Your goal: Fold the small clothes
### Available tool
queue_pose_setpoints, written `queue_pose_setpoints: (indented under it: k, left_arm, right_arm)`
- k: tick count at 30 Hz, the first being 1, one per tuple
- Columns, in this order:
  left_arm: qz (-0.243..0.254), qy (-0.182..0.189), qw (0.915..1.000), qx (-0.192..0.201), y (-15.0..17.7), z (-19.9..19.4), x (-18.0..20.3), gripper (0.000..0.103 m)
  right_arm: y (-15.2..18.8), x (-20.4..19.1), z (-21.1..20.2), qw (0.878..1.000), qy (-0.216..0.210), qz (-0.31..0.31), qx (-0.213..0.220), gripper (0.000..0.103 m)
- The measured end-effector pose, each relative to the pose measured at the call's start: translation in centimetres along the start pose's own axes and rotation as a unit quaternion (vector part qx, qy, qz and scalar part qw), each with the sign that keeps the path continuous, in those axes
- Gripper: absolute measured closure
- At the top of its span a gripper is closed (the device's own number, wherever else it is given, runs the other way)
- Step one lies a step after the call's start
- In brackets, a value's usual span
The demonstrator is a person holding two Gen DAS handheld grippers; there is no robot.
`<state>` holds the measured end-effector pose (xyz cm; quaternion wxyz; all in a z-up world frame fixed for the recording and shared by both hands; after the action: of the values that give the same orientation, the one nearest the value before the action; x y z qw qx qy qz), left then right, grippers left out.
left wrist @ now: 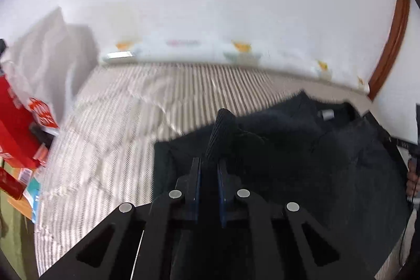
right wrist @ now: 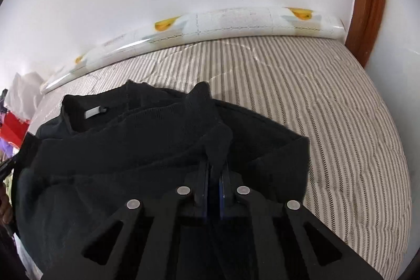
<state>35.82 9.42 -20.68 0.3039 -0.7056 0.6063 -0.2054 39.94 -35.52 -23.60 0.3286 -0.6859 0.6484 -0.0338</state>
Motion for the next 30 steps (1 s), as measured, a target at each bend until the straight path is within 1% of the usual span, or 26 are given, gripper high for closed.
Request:
queue_pose_setpoints:
  k: [2, 4, 5, 7, 8, 10, 12, 13, 14, 15, 16, 17, 18, 19, 20, 21, 22, 23, 25, 27, 28, 29, 30]
  left_arm:
    - [-0.015, 0.0, 0.9999, 0.006, -0.5, -0.4, -0.4, 0.092]
    - [-0.016, 0.002, 0.9999, -0.003, -0.4, 0.1, -0.3, 0.092]
    - [-0.011, 0.001, 0.9999, -0.008, -0.2, 0.4, -0.1, 0.092]
    - [-0.005, -0.003, 0.9998, -0.017, 0.2, 1.2, 0.1, 0.092]
    - [-0.002, -0.008, 0.9997, -0.023, 0.5, 1.7, 0.2, 0.092]
    - [-0.006, -0.01, 0.9992, -0.039, 1.0, 2.4, 0.3, 0.092]
    - [-0.009, -0.01, 0.9988, -0.048, 1.4, 2.7, 0.3, 0.09]
    - [-0.006, -0.012, 0.9987, -0.05, 1.5, 2.7, 0.3, 0.088]
    - [-0.002, -0.013, 0.9986, -0.051, 1.6, 2.5, 0.3, 0.086]
    - [0.002, -0.014, 0.9985, -0.053, 1.6, 2.3, 0.3, 0.086]
    - [0.006, -0.016, 0.9983, -0.056, 1.7, 2.1, 0.3, 0.085]
    - [0.009, -0.015, 0.9982, -0.057, 1.7, 1.8, 0.2, 0.085]
    - [0.011, -0.012, 0.9981, -0.06, 1.9, 1.4, 0.2, 0.083]
    - [0.012, -0.009, 0.998, -0.062, 2.1, 1.1, 0.1, 0.082]
    - [0.011, -0.007, 0.9979, -0.063, 2.3, 0.6, 0.0, 0.078]
    - [0.01, -0.004, 0.998, -0.063, 2.7, 0.0, -0.3, 0.074]
    - [0.008, -0.003, 0.998, -0.062, 3.1, -0.5, -0.5, 0.072]
    - [0.007, 0.0, 0.9981, -0.061, 3.5, -1.2, -0.7, 0.072]
    - [0.005, 0.0, 0.9982, -0.06, 4.5, -2.3, -1.1, 0.072]
    - [0.004, -0.008, 0.9981, -0.061, 5.3, -3.2, -1.5, 0.072]
    - [0.003, -0.012, 0.9981, -0.06, 5.7, -3.6, -1.8, 0.072]
    - [0.001, -0.018, 0.998, -0.061, 6.2, -4.0, -2.2, 0.072]
    - [-0.002, -0.022, 0.9978, -0.063, 6.6, -4.3, -2.4, 0.072]
  right_arm:
    - [-0.9, 0.2, -2.2, 0.999, -0.003, 0.006, 0.036, 0.098]
    - [-1.5, 0.8, -4.6, 0.997, -0.026, 0.025, 0.069, 0.098]
    - [-1.5, 1.0, -5.0, 0.997, -0.025, 0.029, 0.07, 0.098]
    - [-1.2, 1.5, -4.3, 0.998, -0.01, 0.024, 0.057, 0.098]
    - [-0.9, 1.7, -3.6, 0.999, -0.002, 0.022, 0.045, 0.098]
    - [0.0, 2.3, -1.3, 0.999, 0.015, 0.028, 0.008, 0.097]
    - [0.6, 2.5, -0.2, 0.999, 0.032, 0.027, -0.011, 0.096]
    - [0.9, 2.5, -0.1, 0.999, 0.036, 0.023, -0.016, 0.093]
    - [1.0, 2.4, -0.7, 0.999, 0.038, 0.022, -0.011, 0.092]
    - [1.1, 2.5, -1.4, 0.999, 0.041, 0.024, -0.005, 0.089]
    - [1.1, 2.6, -2.0, 0.999, 0.044, 0.026, -0.002, 0.083]
    - [1.4, 2.8, -2.9, 0.998, 0.048, 0.03, 0.003, 0.072]
    - [1.8, 3.1, -4.0, 0.998, 0.054, 0.034, 0.007, 0.065]
    - [2.3, 3.5, -4.7, 0.998, 0.058, 0.038, 0.01, 0.052]
    - [3.0, 4.0, -5.5, 0.997, 0.058, 0.046, 0.012, 0.043]
    - [3.6, 4.2, -5.7, 0.997, 0.055, 0.054, 0.009, 0.041]
    - [4.6, 4.6, -5.7, 0.997, 0.046, 0.068, 0.001, 0.039]
    - [5.2, 4.9, -5.5, 0.996, 0.038, 0.078, -0.008, 0.039]
    - [6.5, 5.1, -4.5, 0.994, 0.008, 0.106, -0.025, 0.039]
    - [6.8, 4.6, -4.1, 0.993, -0.016, 0.118, -0.022, 0.039]
    - [6.5, 4.2, -3.7, 0.993, -0.025, 0.117, -0.02, 0.041]
    - [6.4, 3.7, -3.3, 0.993, -0.031, 0.113, -0.025, 0.051]
    - [6.3, 3.4, -3.0, 0.993, -0.028, 0.108, -0.031, 0.057]
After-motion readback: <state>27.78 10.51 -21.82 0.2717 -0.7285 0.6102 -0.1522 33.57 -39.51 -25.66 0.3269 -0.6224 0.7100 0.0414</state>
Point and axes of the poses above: each gripper's, at about its wrist camera, not at the fingertips, and z roughly the way its jaws point, x to its right, y to its underside, the point moved 10 cm from there along z, roughly the way its jaws point, and after that the axes turned 14 degrees about -y, right-handed, at the moved point
